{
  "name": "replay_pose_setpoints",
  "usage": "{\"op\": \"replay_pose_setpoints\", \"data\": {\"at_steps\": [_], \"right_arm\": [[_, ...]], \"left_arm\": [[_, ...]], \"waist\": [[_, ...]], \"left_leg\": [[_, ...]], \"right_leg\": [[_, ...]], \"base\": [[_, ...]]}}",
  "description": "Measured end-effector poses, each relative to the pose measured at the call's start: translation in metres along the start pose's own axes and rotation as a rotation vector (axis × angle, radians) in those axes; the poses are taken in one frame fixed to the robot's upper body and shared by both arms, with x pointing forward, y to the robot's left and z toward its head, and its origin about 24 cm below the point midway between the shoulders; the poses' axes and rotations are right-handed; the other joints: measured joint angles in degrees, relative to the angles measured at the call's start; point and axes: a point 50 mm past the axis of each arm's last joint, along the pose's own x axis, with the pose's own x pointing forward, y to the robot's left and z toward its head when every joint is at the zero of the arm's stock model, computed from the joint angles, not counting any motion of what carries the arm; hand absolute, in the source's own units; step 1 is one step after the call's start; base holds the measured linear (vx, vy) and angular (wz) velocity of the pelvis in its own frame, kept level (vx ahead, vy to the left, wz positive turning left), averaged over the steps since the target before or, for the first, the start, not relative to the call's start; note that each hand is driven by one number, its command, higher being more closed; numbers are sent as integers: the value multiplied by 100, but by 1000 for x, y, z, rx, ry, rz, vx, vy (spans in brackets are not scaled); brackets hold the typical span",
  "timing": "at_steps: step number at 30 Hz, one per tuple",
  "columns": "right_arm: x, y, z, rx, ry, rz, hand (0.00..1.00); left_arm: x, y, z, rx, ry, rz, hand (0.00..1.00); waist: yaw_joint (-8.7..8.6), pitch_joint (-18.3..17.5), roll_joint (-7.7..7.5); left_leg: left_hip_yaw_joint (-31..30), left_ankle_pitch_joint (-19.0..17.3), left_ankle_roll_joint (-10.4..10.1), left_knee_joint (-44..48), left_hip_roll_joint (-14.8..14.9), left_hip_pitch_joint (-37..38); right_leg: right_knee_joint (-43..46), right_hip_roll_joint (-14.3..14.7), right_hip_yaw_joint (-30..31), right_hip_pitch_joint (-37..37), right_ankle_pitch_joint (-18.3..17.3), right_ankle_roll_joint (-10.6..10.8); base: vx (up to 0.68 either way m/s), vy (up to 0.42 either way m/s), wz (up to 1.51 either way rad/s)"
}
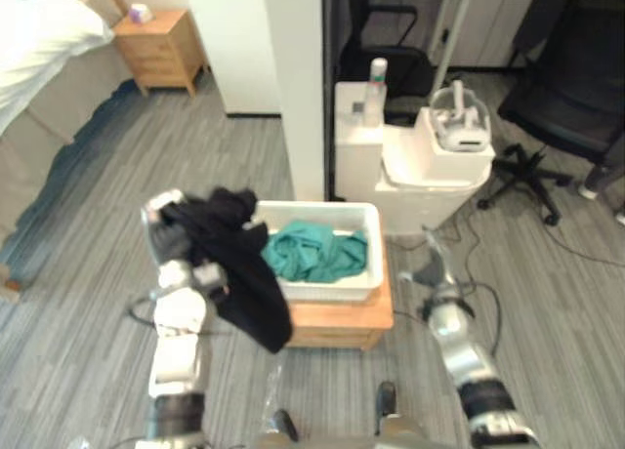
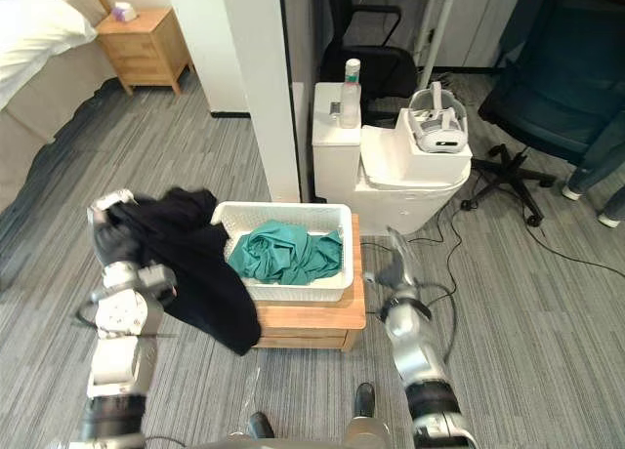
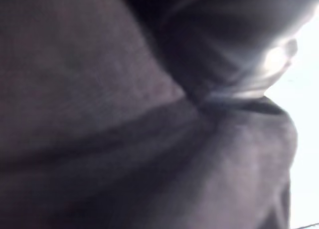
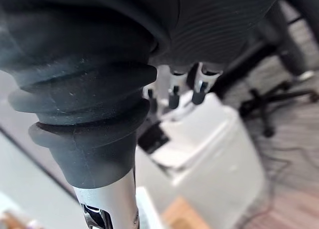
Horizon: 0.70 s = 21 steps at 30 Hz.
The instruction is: Tidy the bed and pick cloth on bed and put in laundry
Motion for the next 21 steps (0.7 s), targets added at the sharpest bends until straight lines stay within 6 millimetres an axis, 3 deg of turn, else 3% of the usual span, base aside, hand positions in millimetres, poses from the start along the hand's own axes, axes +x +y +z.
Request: {"op": "replay_pose_setpoints", "data": {"at_steps": [2, 5, 9, 11, 15, 21], "right_arm": [[-23, -1, -38, 13, 127, 19, 0], [-58, 1, -83, 22, 300, 58, 0], [-95, 3, -121, 39, 483, 75, 0], [-104, 7, -127, 59, 525, 82, 0], [-115, 23, -125, 109, 560, 110, 0], [-111, 31, -117, 145, 547, 91, 0]], "left_arm": [[37, 5, 2, 130, -26, 29, 100], [69, 9, 10, 253, -41, 51, 100], [88, 0, 16, 360, -51, 29, 100], [90, -4, 12, 396, -32, 21, 100], [88, -18, -3, 486, 17, -41, 100], [67, -64, -13, 441, 35, -160, 100]], "waist": [[-203, -28, -44], [-472, -100, -143], [-802, -119, -173], [-838, -119, -173], [-1119, -106, -166], [-1236, 177, -97]], "left_leg": [[60, -5, -7, -3, -4, 27], [148, -38, -50, -5, 3, -26], [319, -37, -50, -5, -14, -216], [456, -36, -48, -4, -16, -250], [749, -42, -54, -1, -11, -406], [869, -98, -93, 32, -38, -418]], "right_leg": [[-12, 3, 77, -20, -22, -23], [-12, -8, 198, -155, -18, -30], [34, -2, 365, -483, 54, -79], [27, 31, 525, -610, 91, -88], [9, 105, 826, -936, 236, -100], [18, 110, 977, -1026, 260, -87]], "base": [[-60, -26, -19], [-43, -18, -24], [-8, -14, -22], [10, -12, -42], [28, -22, -38], [21, -4, -12]]}}
